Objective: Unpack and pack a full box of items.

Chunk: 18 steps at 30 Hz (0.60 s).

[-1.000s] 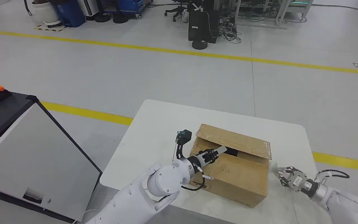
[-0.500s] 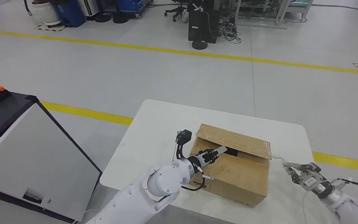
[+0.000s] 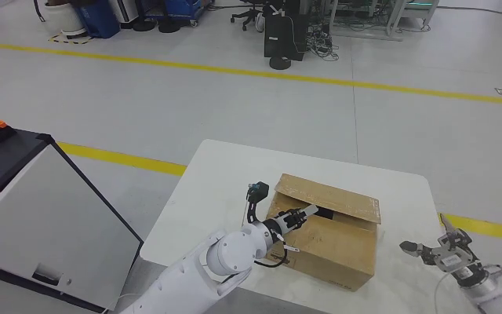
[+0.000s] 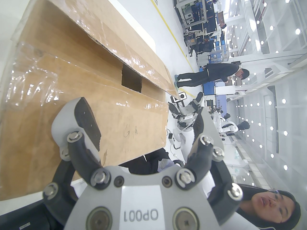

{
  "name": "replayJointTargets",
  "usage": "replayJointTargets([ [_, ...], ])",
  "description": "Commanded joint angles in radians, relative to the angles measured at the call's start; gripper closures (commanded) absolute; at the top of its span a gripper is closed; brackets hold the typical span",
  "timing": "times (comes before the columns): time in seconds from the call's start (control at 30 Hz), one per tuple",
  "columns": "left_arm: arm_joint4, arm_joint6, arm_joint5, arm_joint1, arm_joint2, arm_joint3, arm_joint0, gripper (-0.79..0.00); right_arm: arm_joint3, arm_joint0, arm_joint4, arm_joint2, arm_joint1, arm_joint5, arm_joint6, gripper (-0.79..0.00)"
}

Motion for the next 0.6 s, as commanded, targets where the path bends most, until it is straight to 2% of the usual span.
replayJointTargets([
  [0.0, 0.0, 0.0, 0.0, 0.0, 0.0, 0.0, 0.0, -0.785, -0.006, -0.006, 0.016, 0.018, -0.002, -0.009, 0.008, -0.785],
  [0.17, 0.0, 0.0, 0.0, 0.0, 0.0, 0.0, 0.0, -0.785, 0.005, -0.019, -0.016, 0.072, 0.001, -0.012, -0.022, -0.785],
  [0.27, 0.0, 0.0, 0.0, 0.0, 0.0, 0.0, 0.0, -0.785, 0.033, 0.007, -0.103, 0.111, 0.009, -0.063, -0.113, -0.785],
  [0.43, 0.0, 0.0, 0.0, 0.0, 0.0, 0.0, 0.0, -0.785, 0.08, 0.049, -0.302, 0.168, 0.029, -0.169, -0.095, -0.785],
  [0.57, 0.0, 0.0, 0.0, 0.0, 0.0, 0.0, 0.0, -0.785, 0.088, 0.087, -0.418, 0.136, 0.038, -0.061, -0.084, -0.785],
])
